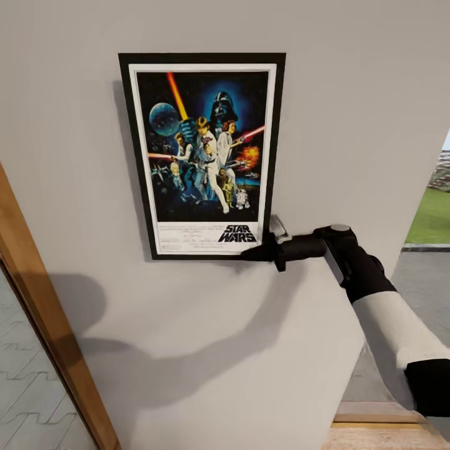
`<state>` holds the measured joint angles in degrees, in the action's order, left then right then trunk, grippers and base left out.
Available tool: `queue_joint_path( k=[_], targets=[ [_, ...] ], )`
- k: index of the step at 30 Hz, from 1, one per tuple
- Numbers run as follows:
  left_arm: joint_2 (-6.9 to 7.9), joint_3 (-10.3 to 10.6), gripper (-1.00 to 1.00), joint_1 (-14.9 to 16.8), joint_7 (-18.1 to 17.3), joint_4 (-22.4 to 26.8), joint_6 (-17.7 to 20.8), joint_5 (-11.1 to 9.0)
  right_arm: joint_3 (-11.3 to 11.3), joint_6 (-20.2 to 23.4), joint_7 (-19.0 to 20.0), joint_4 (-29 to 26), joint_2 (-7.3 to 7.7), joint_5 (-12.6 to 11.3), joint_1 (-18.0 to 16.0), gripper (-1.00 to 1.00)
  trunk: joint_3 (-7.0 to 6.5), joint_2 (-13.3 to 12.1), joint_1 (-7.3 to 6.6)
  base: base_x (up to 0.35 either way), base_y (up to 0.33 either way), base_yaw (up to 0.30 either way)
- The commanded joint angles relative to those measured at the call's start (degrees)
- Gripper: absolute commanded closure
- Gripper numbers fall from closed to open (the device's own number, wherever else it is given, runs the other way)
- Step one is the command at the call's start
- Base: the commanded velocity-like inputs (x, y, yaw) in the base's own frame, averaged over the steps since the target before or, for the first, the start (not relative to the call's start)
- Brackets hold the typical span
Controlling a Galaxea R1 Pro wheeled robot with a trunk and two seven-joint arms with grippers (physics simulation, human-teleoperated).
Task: Pick up the poster from the kitchen countertop and hang it on one of the wall nails in the kitchen.
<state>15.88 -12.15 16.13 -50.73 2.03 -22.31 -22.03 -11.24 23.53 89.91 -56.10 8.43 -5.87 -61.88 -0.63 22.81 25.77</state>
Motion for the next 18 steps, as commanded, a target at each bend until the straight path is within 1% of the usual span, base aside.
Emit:
queue_joint_path(
  k=[1,3,7,8,13,14,18],
  targets=[
    [0.01,-0.4,-1.0,0.0,-0.2,-0.1,-0.3,0.4,0.4,0.9,-0.2,0.2,-0.36,0.3,-0.2,1.0,0.04,0.1,0.01,0.0,0.0,0.0],
    [0.02,-0.4,-1.0,0.0,-0.2,-0.1,-0.3,0.4,-0.5,0.6,-0.2,0.2,0.26,-1.0,-0.1,1.0,0.04,0.1,0.01,0.0,0.0,0.0],
    [0.02,-0.4,-1.0,0.0,-0.2,-0.1,-0.3,0.4,-1.2,0.2,-0.2,0.2,0.62,-1.8,-0.1,1.0,0.04,0.1,0.01,0.0,0.0,0.0],
    [0.03,-0.4,-1.0,0.0,-0.2,-0.1,-0.3,0.4,13.8,7.6,-0.2,0.2,-3.29,5.5,-0.1,1.0,0.04,0.1,0.01,0.0,0.0,0.0],
    [0.03,-0.4,-1.0,0.0,-0.2,-0.1,-0.3,0.4,13.8,7.6,-0.3,0.2,-3.29,5.5,-0.1,1.0,0.04,0.1,0.01,0.0,0.0,0.0],
    [0.03,-0.4,-1.0,0.0,-0.2,-0.1,-0.3,0.4,13.8,7.6,-0.3,0.2,-3.32,5.5,-0.1,-1.0,0.04,0.1,0.01,0.0,0.0,0.0],
    [0.03,-0.4,-1.0,0.0,-0.2,-0.1,-0.3,0.4,13.8,8.3,-0.3,0.2,-3.39,5.5,-0.1,-1.0,0.04,0.1,0.01,0.0,0.0,0.0]
  ],
)
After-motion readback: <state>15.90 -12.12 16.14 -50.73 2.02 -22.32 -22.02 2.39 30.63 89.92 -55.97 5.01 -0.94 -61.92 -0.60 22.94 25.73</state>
